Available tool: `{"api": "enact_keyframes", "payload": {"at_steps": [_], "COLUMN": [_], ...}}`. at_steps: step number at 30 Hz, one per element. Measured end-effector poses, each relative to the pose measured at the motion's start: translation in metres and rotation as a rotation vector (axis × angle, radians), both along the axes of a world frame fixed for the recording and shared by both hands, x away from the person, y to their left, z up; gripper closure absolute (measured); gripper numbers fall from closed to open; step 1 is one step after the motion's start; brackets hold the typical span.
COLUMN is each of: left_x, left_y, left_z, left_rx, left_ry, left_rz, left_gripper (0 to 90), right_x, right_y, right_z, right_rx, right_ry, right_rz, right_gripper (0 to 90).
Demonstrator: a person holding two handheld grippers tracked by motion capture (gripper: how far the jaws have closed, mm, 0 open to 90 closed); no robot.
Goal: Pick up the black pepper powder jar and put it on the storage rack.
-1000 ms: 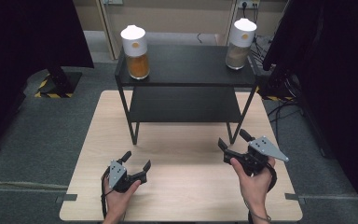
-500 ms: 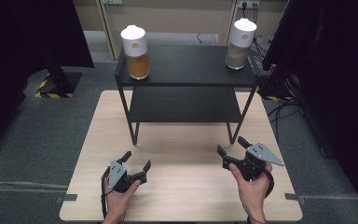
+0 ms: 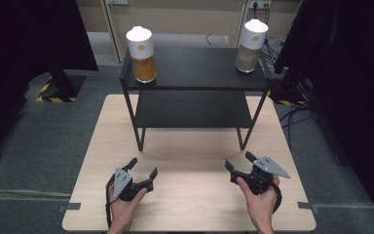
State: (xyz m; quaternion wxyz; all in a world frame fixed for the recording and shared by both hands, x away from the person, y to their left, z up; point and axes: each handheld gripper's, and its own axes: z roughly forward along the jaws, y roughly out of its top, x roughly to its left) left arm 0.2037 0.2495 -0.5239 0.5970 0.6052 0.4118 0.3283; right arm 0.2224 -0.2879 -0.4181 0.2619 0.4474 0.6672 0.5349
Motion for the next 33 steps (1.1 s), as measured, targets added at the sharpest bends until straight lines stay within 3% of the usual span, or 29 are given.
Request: {"api": "enact_keyframes", "payload": {"at_steps": [9, 21, 25, 33], "left_x": [0.000, 0.000, 0.000, 0.000], "left_y": [0.000, 0.000, 0.000, -0.001], "left_z": [0.000, 0.000, 0.000, 0.000], "left_rx": [0.000, 0.003, 0.003, 0.007], "left_ry": [0.000, -0.002, -0.003, -0.004], "left_rz": [-0.001, 0.000, 0.000, -0.001], "left_gripper": [12.3, 12.3, 12.3, 12.3], "right_x": [0.003, -0.003, -0.006, -0.009], "right_y": [-0.004, -0.007, -0.005, -0.004], "right_z": [-0.018, -0.043, -0.049, -0.060], "right_rx": [0.020, 0.020, -0.020, -0.035], "right_ry": [0.050, 0.040, 0.019, 0.006], "right_rz": [0.000, 0.003, 0.004, 0.001], "right_gripper": [13.1, 13.1, 13.1, 13.2]}}
